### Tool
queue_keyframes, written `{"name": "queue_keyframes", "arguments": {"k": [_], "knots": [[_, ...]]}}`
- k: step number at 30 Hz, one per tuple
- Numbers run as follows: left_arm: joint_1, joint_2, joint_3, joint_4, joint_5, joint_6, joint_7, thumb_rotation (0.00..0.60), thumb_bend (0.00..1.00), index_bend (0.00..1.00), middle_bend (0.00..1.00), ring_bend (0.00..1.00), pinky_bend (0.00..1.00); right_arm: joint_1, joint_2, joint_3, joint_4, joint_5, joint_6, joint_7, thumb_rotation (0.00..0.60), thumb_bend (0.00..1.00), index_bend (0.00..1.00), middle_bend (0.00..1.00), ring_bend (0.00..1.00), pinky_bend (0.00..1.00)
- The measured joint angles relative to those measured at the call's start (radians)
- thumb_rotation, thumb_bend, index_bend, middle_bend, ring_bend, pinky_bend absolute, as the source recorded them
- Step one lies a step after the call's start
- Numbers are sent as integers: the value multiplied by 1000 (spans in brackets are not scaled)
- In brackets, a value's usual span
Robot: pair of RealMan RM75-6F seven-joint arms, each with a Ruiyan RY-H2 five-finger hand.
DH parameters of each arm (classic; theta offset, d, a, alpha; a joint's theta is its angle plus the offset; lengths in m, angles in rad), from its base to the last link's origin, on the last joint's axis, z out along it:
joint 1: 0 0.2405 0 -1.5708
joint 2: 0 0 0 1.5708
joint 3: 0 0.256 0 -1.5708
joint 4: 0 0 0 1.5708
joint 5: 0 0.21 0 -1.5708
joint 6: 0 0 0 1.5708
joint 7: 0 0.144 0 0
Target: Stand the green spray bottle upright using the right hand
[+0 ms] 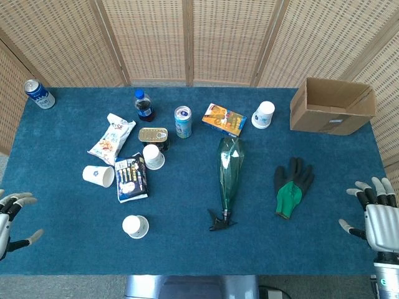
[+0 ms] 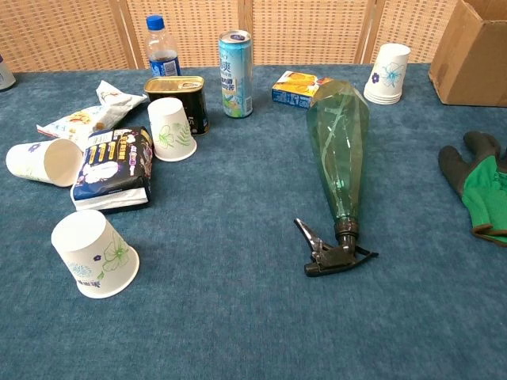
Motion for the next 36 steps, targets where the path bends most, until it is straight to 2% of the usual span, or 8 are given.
{"name": "queue_keyframes", "arguments": {"k": [6, 16, 19, 22, 25, 26, 30, 36], "knots": [[-8, -3, -2, 0, -9, -20, 7, 599, 183, 296, 273, 217, 5, 5, -10, 0, 2, 8, -17, 7, 600, 66, 311, 231, 0, 21], [-14, 1, -1, -13, 11, -22, -1, 597, 183, 296, 273, 217, 3, 17, 7, 0, -12, -24, -27, 63, 600, 66, 221, 225, 0, 21], [-18, 1, -2, -12, 12, -27, -2, 598, 183, 296, 273, 217, 2, 29, 28, 0, -29, -46, -41, 138, 600, 64, 217, 221, 0, 21], [-24, -3, -3, -11, 9, -37, 1, 598, 184, 295, 273, 217, 1, 54, 56, 1, -52, -79, -73, 281, 600, 72, 216, 220, 0, 21], [-26, -5, -4, -10, 1, -45, 6, 595, 183, 295, 273, 217, 1, 96, 81, 6, -61, -120, -115, 437, 594, 141, 219, 220, 0, 21], [-27, -5, -4, -10, -4, -47, 7, 599, 183, 295, 273, 217, 1, 125, 89, 11, -62, -142, -141, 508, 568, 187, 219, 220, 0, 21], [-29, -6, -9, -8, -32, -58, 20, 597, 183, 295, 273, 217, 1, 260, 103, 35, -52, -201, -255, 698, 386, 350, 219, 223, 0, 21], [-39, -12, -15, -8, -63, -83, 43, 598, 183, 295, 273, 217, 0, 452, 84, 76, -4, -224, -444, 771, 236, 396, 226, 230, 3, 21]]}}
